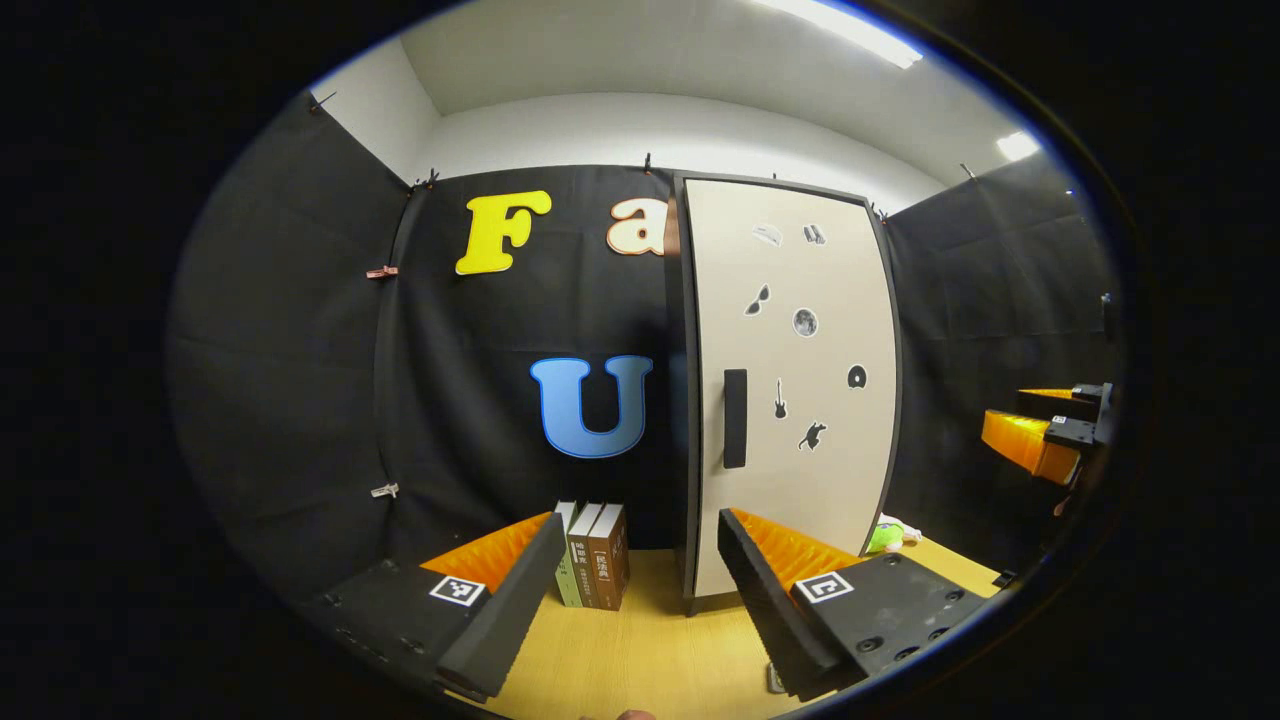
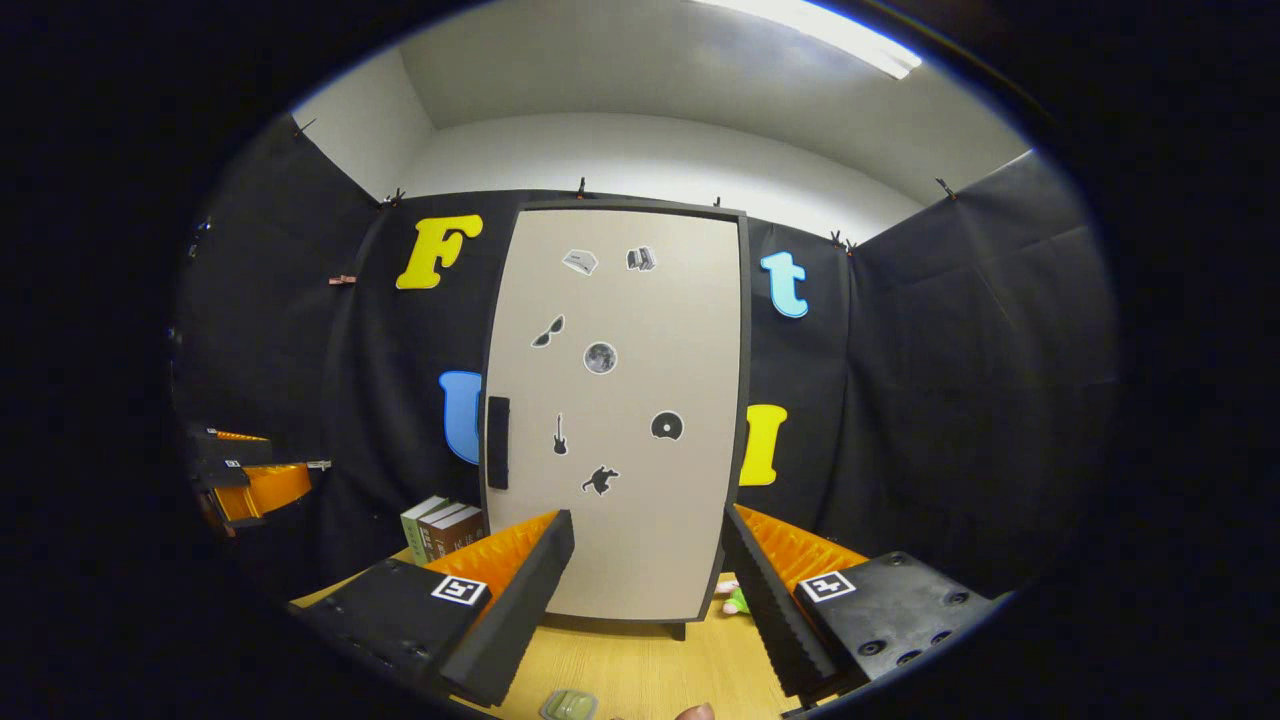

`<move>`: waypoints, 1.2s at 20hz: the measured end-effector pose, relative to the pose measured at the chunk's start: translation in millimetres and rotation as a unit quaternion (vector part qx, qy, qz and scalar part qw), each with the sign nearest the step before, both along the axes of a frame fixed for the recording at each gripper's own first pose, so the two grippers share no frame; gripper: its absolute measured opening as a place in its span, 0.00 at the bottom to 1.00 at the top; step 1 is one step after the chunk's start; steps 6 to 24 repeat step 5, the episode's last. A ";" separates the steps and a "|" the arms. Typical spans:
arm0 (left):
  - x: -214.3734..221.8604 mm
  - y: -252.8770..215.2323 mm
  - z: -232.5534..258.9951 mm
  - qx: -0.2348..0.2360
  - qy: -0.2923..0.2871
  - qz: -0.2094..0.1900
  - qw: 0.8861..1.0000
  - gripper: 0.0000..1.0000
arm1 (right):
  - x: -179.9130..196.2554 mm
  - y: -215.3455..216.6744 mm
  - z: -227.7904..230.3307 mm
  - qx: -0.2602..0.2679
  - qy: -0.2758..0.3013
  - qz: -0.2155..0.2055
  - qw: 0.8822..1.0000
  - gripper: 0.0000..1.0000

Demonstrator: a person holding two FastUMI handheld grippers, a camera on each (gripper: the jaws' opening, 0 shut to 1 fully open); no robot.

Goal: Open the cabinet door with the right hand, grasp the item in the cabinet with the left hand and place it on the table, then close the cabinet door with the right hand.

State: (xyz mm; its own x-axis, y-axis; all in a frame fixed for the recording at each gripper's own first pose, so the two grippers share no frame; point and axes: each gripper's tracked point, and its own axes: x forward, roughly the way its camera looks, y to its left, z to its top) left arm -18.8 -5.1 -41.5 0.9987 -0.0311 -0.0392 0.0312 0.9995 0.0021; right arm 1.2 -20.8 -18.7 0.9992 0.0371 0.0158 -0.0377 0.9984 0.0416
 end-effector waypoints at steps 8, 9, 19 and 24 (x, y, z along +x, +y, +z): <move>-0.2 0.6 0.7 0.000 0.000 0.002 1.000 0.96 | -0.6 -0.3 0.8 -0.001 0.000 0.000 1.000 0.97; -0.2 0.6 0.7 0.000 0.000 0.002 1.000 0.96 | -0.6 -0.3 0.8 -0.001 0.000 0.000 1.000 0.97; -0.2 0.6 0.7 0.000 0.000 0.002 1.000 0.96 | -0.6 -0.3 0.8 -0.001 0.000 0.000 1.000 0.97; -0.2 0.6 0.7 0.000 0.000 0.002 1.000 0.96 | -0.6 -0.3 0.8 -0.001 0.000 0.000 1.000 0.97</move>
